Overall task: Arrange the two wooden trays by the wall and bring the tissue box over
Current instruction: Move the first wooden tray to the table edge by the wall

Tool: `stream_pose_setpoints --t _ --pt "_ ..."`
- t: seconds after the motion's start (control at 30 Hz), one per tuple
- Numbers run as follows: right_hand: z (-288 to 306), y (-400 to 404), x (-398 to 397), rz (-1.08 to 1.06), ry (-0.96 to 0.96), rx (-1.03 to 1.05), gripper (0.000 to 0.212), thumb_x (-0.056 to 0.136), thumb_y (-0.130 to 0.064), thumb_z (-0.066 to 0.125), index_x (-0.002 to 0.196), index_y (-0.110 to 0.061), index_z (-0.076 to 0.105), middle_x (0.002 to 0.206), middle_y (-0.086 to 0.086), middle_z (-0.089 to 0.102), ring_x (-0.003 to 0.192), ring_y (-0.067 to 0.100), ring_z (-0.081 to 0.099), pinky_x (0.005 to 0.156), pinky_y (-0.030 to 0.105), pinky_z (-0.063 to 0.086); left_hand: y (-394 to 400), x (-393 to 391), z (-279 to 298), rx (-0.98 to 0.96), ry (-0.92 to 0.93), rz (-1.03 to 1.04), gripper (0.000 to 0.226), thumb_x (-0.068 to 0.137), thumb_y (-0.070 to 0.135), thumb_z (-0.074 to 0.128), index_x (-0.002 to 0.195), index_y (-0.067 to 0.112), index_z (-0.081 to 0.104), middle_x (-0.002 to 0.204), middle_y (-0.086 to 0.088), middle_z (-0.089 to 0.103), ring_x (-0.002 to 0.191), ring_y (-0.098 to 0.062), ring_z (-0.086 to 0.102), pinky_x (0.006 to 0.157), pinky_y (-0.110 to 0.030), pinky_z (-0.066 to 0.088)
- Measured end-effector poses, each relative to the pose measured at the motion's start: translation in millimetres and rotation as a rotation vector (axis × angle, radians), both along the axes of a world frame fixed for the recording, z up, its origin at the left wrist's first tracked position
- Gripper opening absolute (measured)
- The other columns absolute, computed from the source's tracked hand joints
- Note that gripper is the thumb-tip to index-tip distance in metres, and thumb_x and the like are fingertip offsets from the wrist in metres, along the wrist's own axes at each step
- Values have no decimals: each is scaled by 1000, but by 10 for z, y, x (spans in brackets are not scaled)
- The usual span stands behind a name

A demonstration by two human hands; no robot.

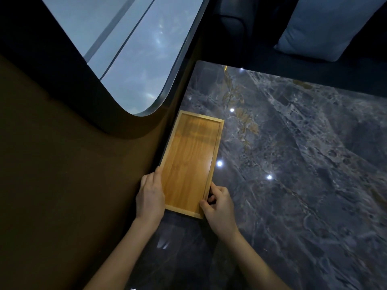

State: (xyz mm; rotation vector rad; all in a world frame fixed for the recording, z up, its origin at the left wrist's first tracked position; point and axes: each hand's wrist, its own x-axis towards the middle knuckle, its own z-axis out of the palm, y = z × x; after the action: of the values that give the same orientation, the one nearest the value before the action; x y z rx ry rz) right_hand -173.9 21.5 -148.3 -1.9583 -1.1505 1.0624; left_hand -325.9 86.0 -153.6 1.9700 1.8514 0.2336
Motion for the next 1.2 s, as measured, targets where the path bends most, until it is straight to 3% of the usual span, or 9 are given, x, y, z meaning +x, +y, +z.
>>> stream_pose_setpoints --t 0.1,0.27,0.43,0.6,0.8,0.9,1.03,1.1,1.2 --pt "-11 -7 -33 -9 -9 22 50 82 -8 58 129 -19 44 101 1 43 78 4 42 68 6 37 4 8 29 -7 34 -8 49 91 2 42 138 5 31 125 -16 55 115 -24 48 90 -31 46" --pt "-9 -4 -26 11 -36 41 45 83 -5 57 126 -11 46 100 3 41 72 1 41 70 -5 33 28 33 72 -18 67 -14 50 90 1 42 138 5 32 122 -15 56 110 -25 51 85 -31 47" --pt "-35 21 -54 24 -100 18 43 84 -7 56 125 -9 44 104 1 39 75 4 41 72 6 42 52 45 102 -16 99 -37 49 90 1 43 137 5 32 123 -16 56 110 -26 53 85 -33 49" --pt "-64 25 -64 36 -114 26 44 84 -6 56 127 -6 43 103 3 39 71 3 39 67 -5 33 74 28 120 -20 121 -57 50 89 -1 44 138 5 32 122 -17 56 110 -27 53 86 -35 49" --pt "-14 48 26 123 -103 -57 21 84 -13 55 104 -8 50 101 10 50 81 18 49 73 26 41 79 44 155 -11 136 -78 42 91 1 40 132 5 38 115 -17 58 104 -27 55 84 -37 50" --pt "78 68 158 199 -73 -132 27 85 -23 52 110 -13 49 112 12 56 97 26 56 84 41 48 113 54 207 -20 170 -115 25 91 3 39 116 5 47 107 -17 60 93 -26 57 75 -36 51" --pt "277 -33 396 448 -247 -198 24 89 -26 46 102 -8 56 108 15 62 101 30 58 84 36 45 131 128 310 27 269 -181 21 91 10 43 110 5 51 113 -16 56 100 -28 54 70 -35 48" --pt "362 -131 537 513 -344 -177 24 90 -25 42 93 -7 57 104 16 63 98 32 59 80 37 45 116 234 386 69 259 -246 20 92 17 44 104 6 55 109 -15 59 95 -27 56 68 -35 47" --pt "477 -285 790 560 -484 -194 26 90 -22 39 99 -7 58 110 15 62 104 33 57 82 40 47 86 504 517 50 199 -379 25 93 24 41 97 8 59 101 -14 63 86 -27 60 67 -36 49"
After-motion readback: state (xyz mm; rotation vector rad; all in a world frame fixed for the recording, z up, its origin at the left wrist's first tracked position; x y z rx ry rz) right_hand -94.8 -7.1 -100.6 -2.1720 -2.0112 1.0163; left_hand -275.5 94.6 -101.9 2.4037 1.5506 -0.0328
